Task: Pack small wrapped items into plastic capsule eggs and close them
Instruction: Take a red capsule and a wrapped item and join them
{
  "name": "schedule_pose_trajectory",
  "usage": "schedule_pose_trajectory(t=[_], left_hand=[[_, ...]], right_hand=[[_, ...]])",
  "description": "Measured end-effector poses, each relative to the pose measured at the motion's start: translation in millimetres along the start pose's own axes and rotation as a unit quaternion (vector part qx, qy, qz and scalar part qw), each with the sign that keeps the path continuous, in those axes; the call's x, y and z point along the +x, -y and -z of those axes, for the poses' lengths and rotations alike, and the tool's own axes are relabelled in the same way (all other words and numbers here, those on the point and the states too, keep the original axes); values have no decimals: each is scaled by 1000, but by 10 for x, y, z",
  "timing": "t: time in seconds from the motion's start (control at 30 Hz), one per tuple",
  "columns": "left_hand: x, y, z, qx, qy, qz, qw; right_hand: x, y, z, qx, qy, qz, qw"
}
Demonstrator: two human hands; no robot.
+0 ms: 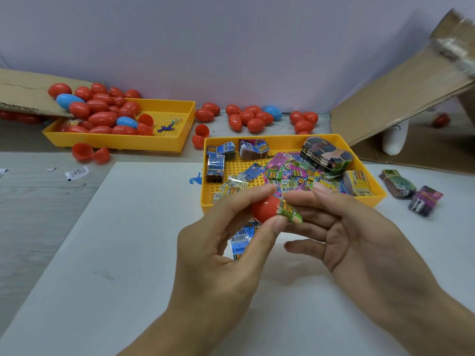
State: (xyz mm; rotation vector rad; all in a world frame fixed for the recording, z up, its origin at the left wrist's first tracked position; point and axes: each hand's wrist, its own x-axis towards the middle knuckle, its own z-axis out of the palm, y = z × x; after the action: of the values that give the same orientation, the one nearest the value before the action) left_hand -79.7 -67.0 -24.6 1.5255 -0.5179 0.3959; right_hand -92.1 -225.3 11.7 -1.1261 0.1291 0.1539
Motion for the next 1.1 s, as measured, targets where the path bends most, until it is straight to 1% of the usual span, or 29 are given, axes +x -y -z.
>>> schedule_pose_trajectory(t=[0.13,0.23,0.3,0.37,0.53,0.8,0.9,1.0,1.1], left_hand=[[-4,-20,-12,12,10,-5,1000],[-7,-16,-15,30,13,-22,999],[-12,-11,-13,37,17,-28,999],[-7,-12,-5,45,22,-28,998],[20,-21,10,67,37,-15,997],[29,-15,11,74,49,-6,996],[31,-1,16,67,57,-2,996],[53,27,27,74,70,-19,995],[78,49,40,79,62,-42,994]], right_hand=[[-2,12,-11,21,20,-23,999],[-6,18,-13,-12,11,-32,999],[-7,22,-25,-42,22,-48,998],[-10,30,-27,-44,30,-67,996],[-14,54,-9,-40,45,-79,995],[8,45,11,24,59,-118,991],[16,31,23,47,46,-125,990],[25,25,40,67,23,-132,989],[33,31,65,60,23,-135,989]])
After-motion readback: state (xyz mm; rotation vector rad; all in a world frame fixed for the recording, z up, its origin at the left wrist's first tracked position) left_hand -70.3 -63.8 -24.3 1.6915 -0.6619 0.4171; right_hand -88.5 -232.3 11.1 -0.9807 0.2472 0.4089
